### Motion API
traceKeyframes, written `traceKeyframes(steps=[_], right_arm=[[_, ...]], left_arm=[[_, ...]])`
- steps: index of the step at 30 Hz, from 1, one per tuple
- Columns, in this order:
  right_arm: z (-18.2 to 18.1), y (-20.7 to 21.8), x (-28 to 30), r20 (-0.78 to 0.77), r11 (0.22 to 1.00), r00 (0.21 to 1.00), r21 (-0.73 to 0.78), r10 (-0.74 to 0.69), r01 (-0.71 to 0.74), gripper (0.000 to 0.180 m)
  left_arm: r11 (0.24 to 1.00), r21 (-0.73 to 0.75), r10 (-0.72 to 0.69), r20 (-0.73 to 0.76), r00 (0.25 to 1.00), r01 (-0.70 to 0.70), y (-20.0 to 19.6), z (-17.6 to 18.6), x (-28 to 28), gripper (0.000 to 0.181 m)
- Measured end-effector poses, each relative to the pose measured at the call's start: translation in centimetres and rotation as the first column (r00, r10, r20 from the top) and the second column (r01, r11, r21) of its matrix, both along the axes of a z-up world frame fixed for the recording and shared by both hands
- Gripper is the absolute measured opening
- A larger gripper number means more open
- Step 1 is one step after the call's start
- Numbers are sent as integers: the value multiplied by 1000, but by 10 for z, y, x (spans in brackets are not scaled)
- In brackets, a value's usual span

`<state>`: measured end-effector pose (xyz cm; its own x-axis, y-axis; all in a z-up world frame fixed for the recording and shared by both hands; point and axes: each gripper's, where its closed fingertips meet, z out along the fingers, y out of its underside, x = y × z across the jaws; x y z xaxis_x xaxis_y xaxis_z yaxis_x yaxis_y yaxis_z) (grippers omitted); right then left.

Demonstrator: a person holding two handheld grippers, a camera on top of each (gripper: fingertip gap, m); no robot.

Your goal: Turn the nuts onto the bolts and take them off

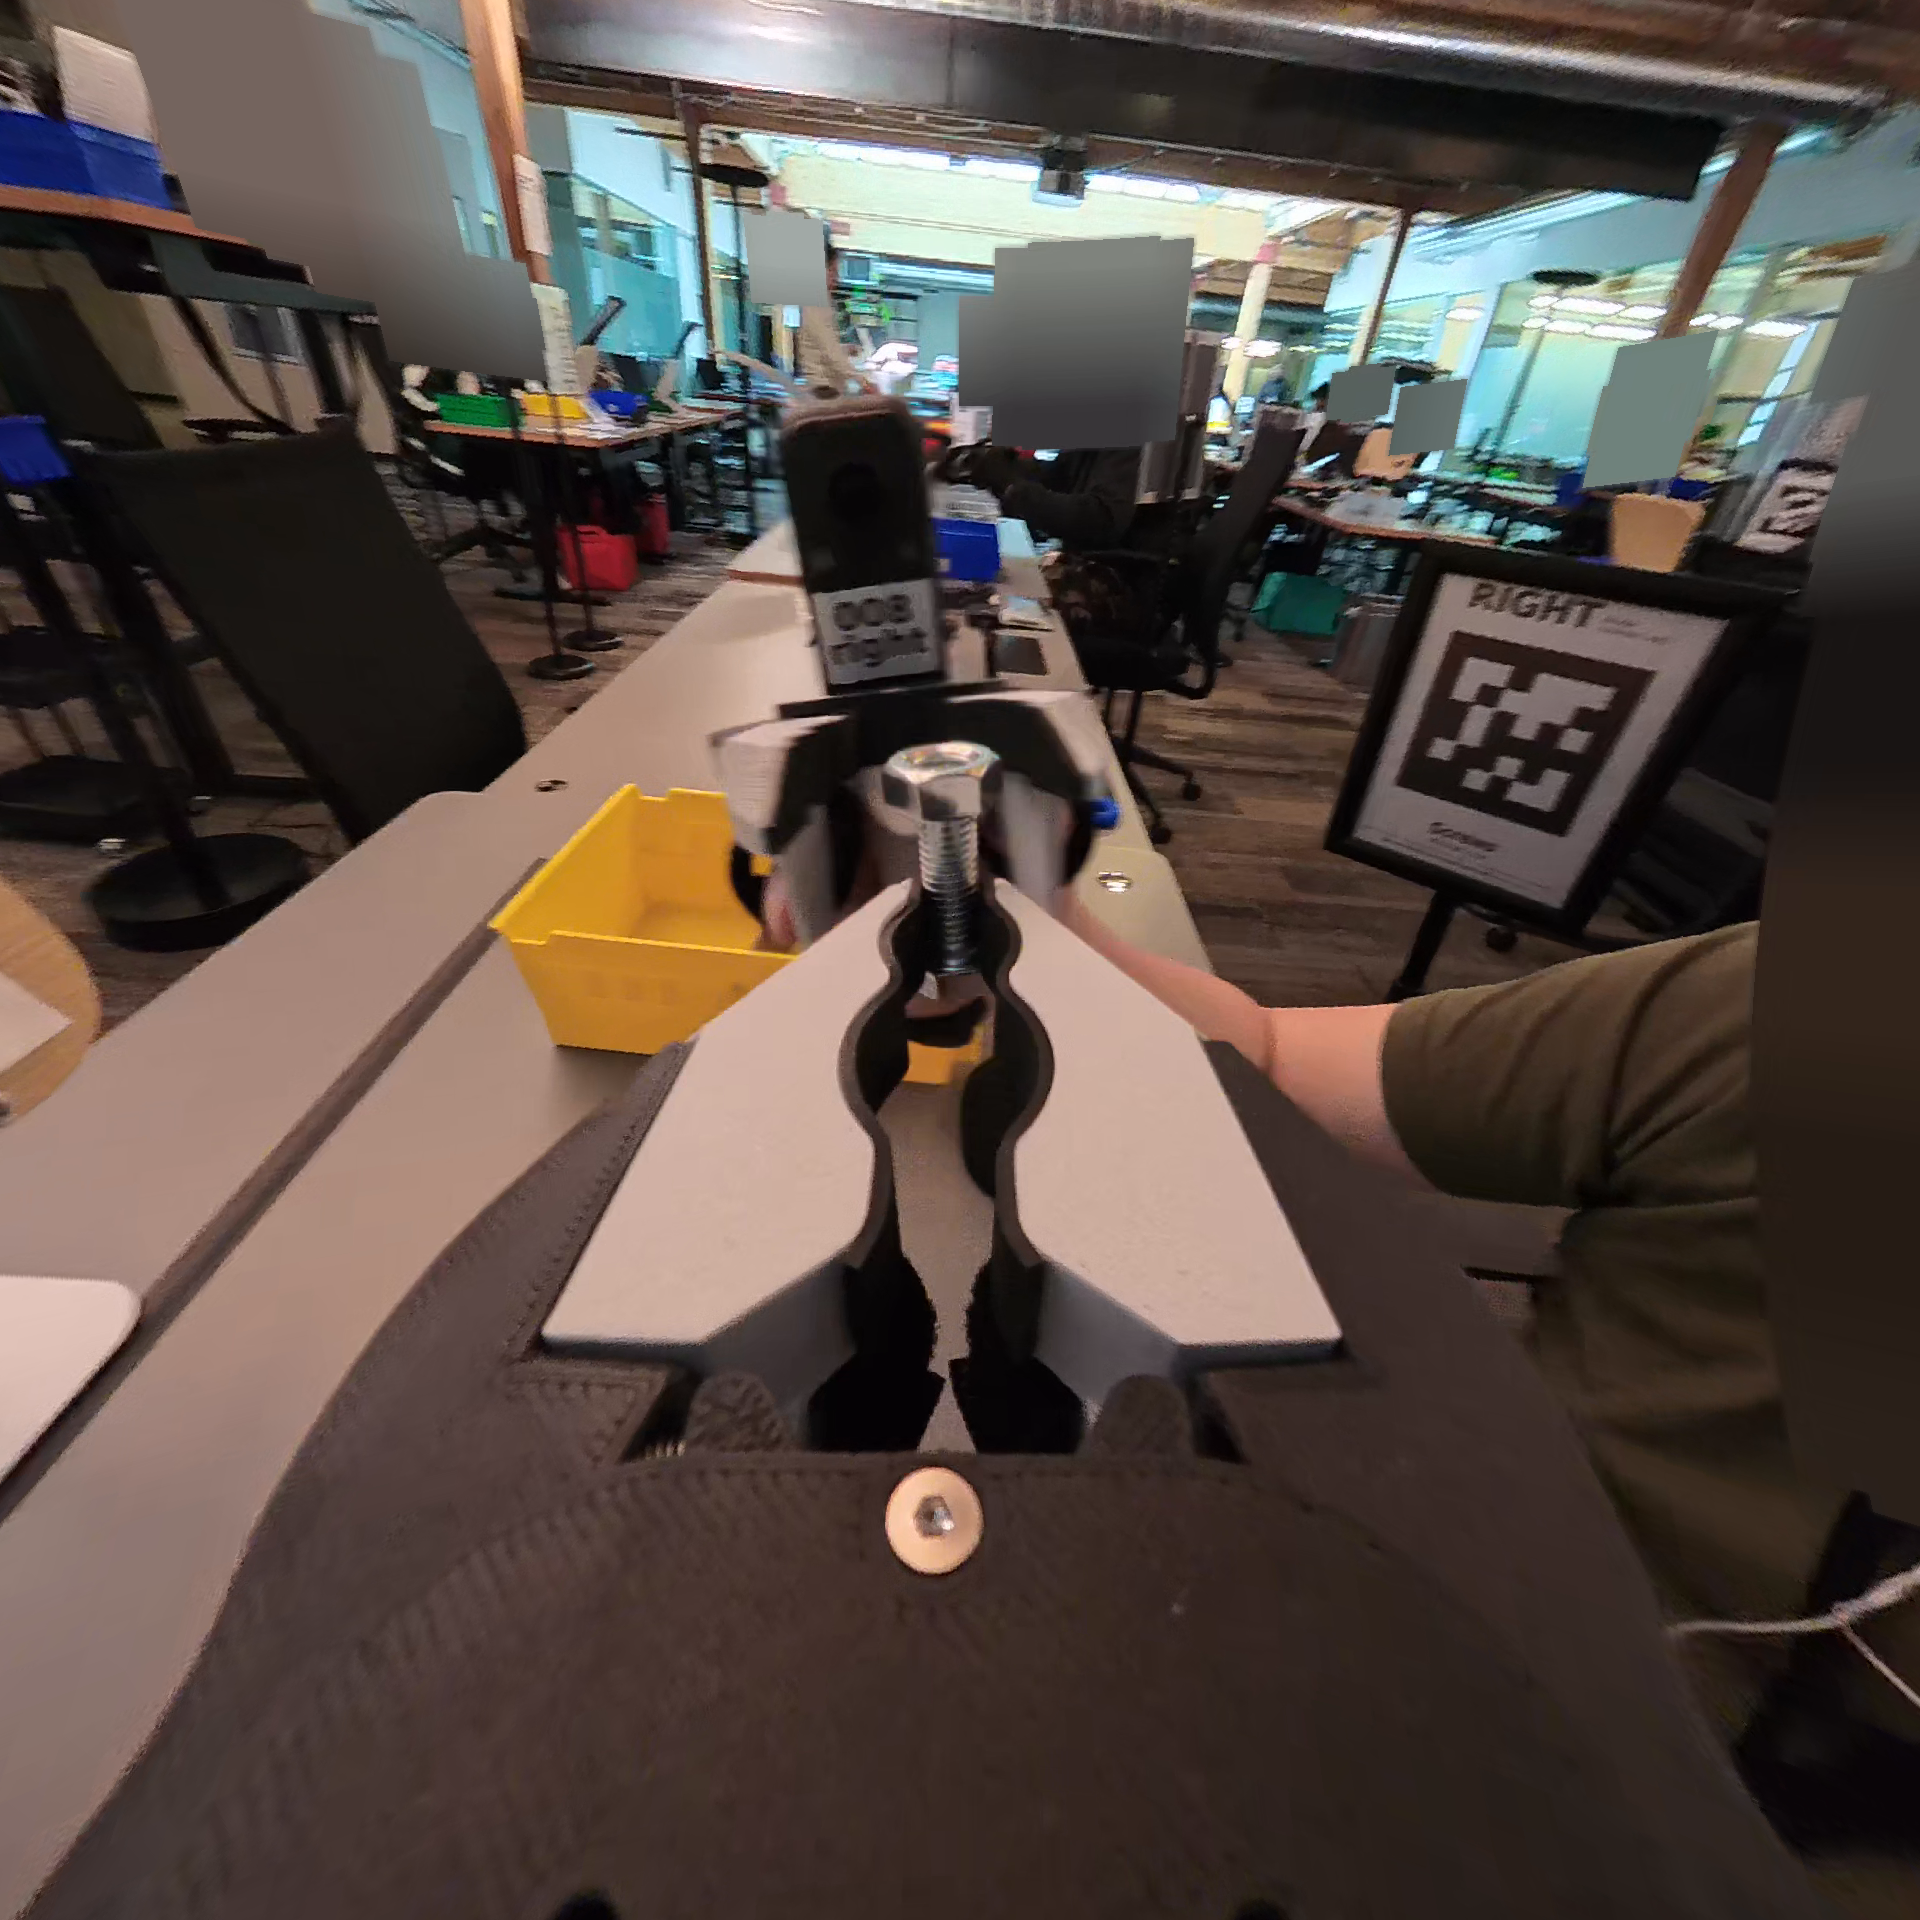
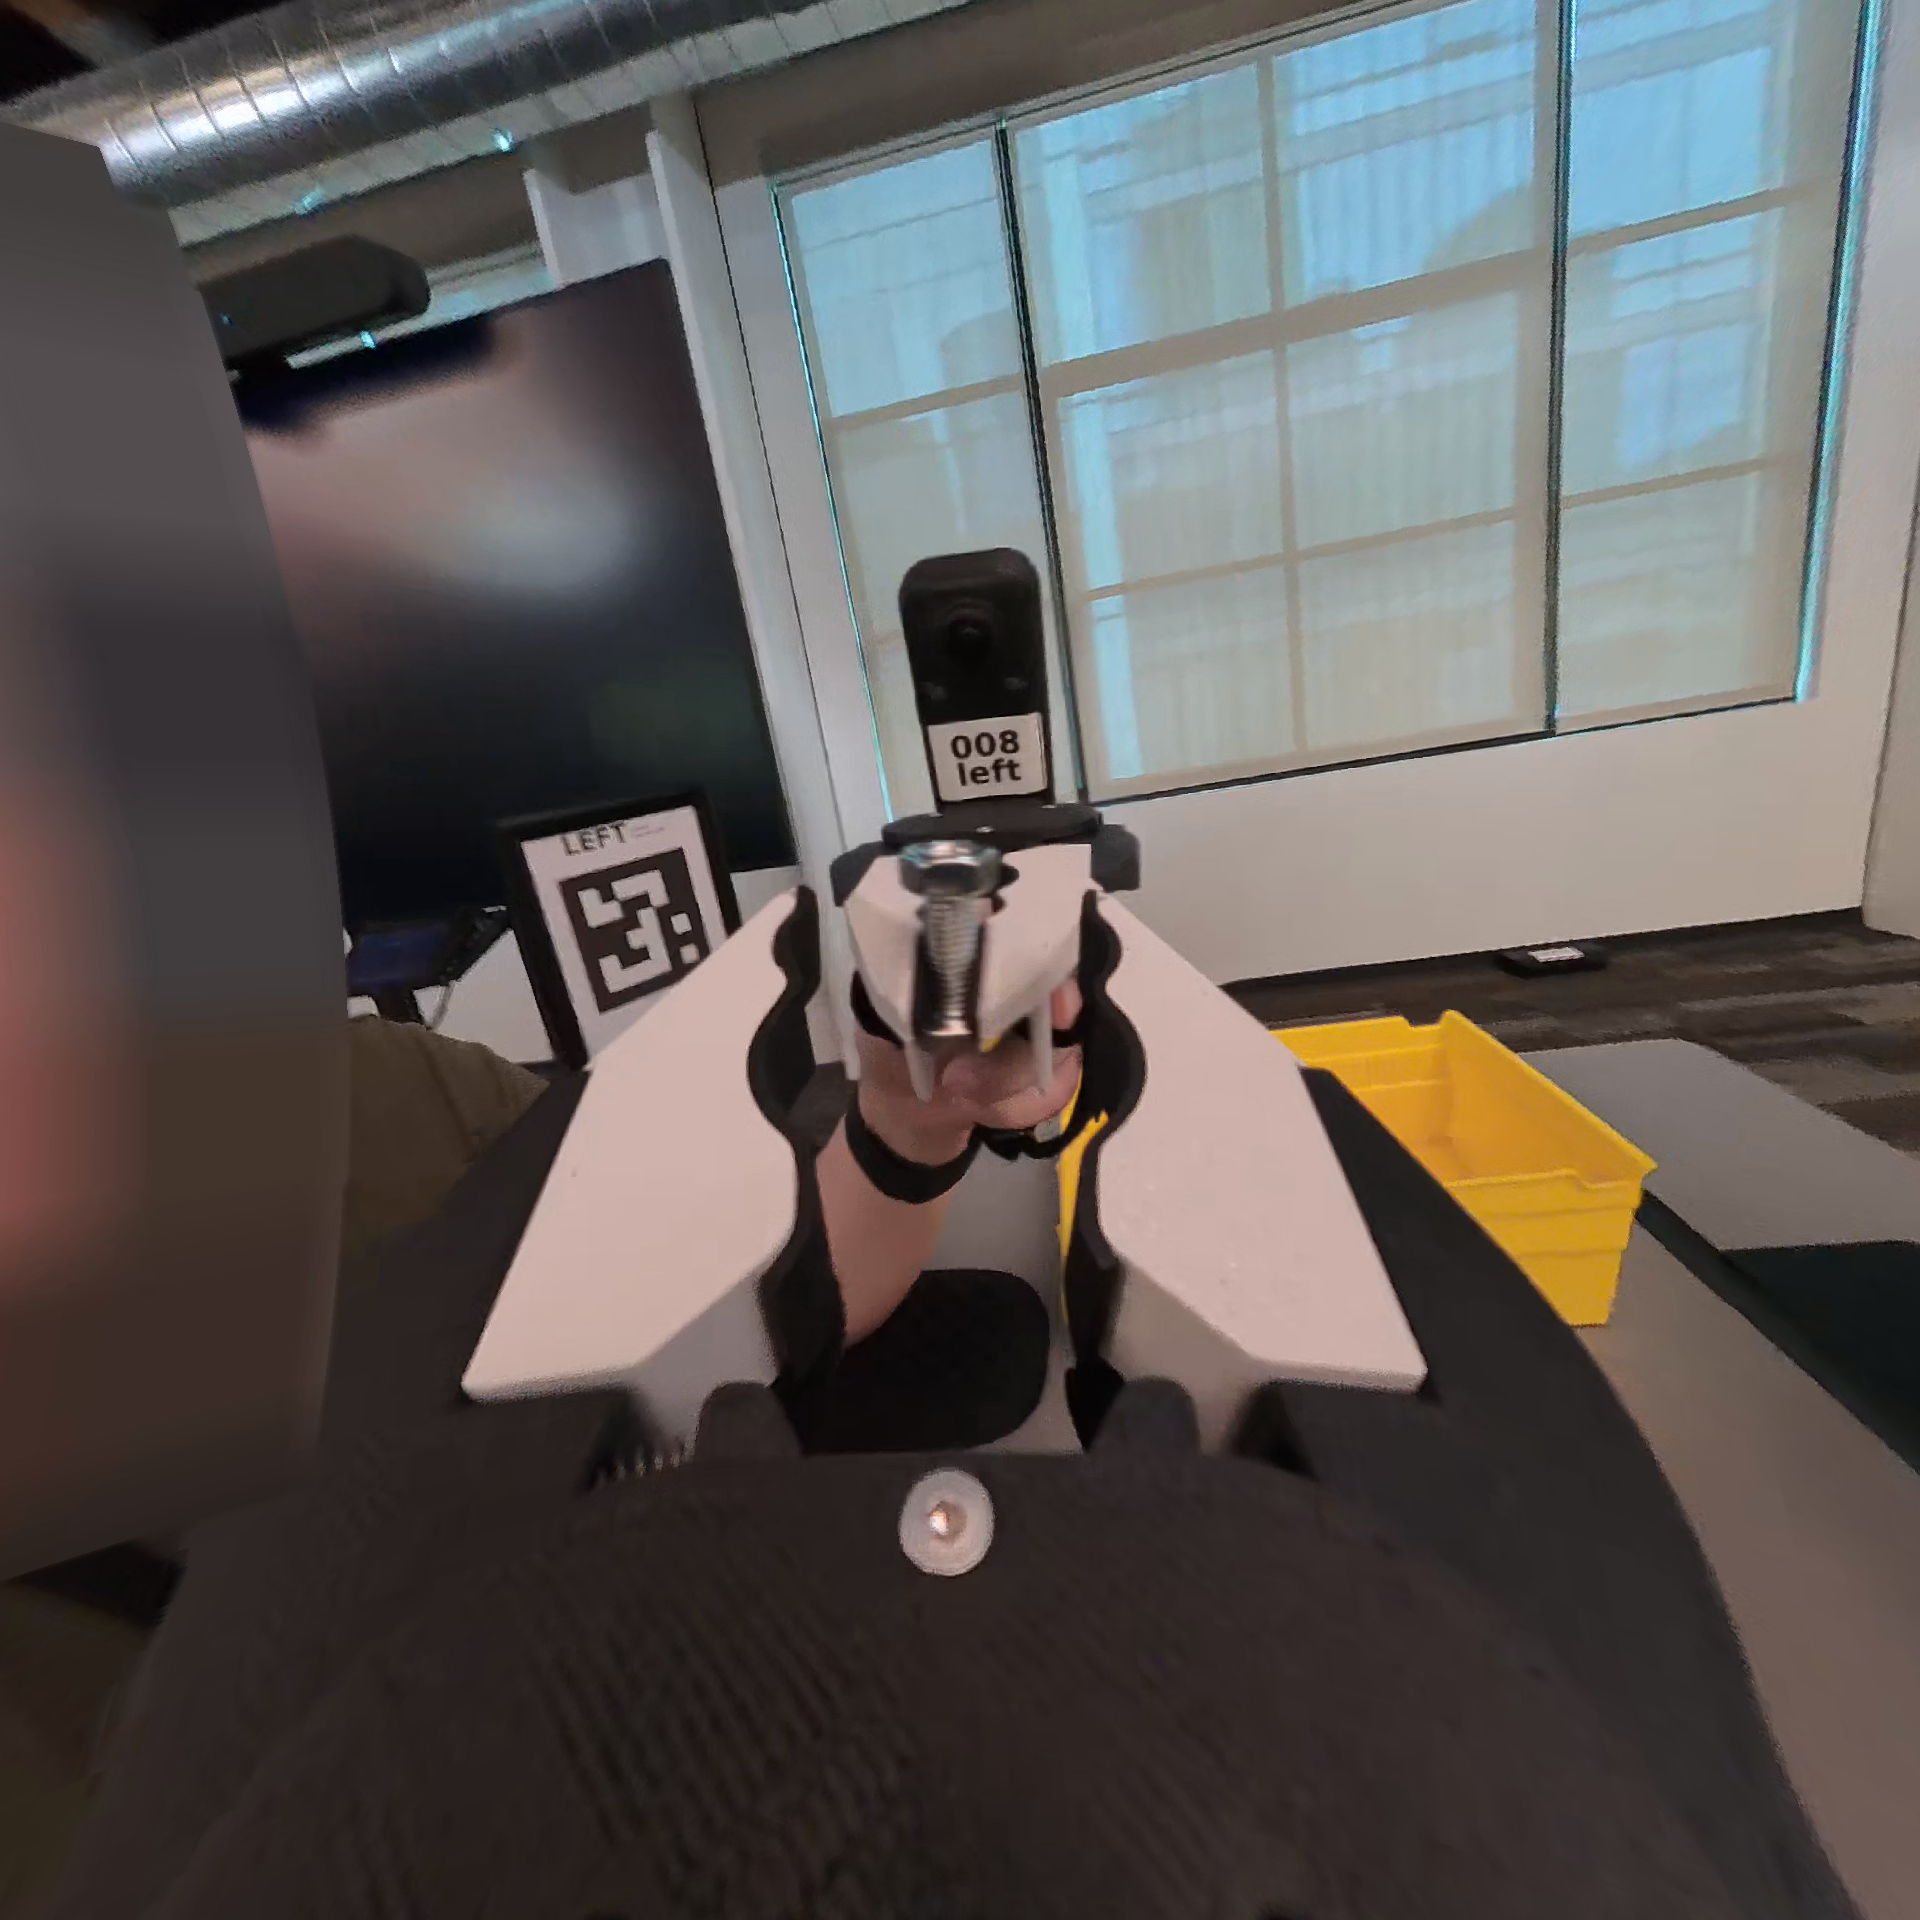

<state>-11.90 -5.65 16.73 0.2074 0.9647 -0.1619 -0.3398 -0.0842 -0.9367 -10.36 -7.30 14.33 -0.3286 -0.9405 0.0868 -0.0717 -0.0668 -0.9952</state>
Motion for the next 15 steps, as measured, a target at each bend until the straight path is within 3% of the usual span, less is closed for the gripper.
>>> traceKeyframes(steps=[7,9,11,15], right_arm=[[3,10,-2,72,948,955,158,-289,275,48],[5,12,1,74,932,940,179,-333,316,39],[5,8,2,79,937,946,184,-315,297,18],[3,3,1,83,966,971,151,-224,210,16]], left_arm=[[983,129,132,2,991,-131,11,-5,6,7],[982,134,137,1,991,-136,11,-6,6,8],[983,127,132,0,991,-131,10,-6,6,8],[988,114,103,-12,995,-101,7,-7,6,8]])
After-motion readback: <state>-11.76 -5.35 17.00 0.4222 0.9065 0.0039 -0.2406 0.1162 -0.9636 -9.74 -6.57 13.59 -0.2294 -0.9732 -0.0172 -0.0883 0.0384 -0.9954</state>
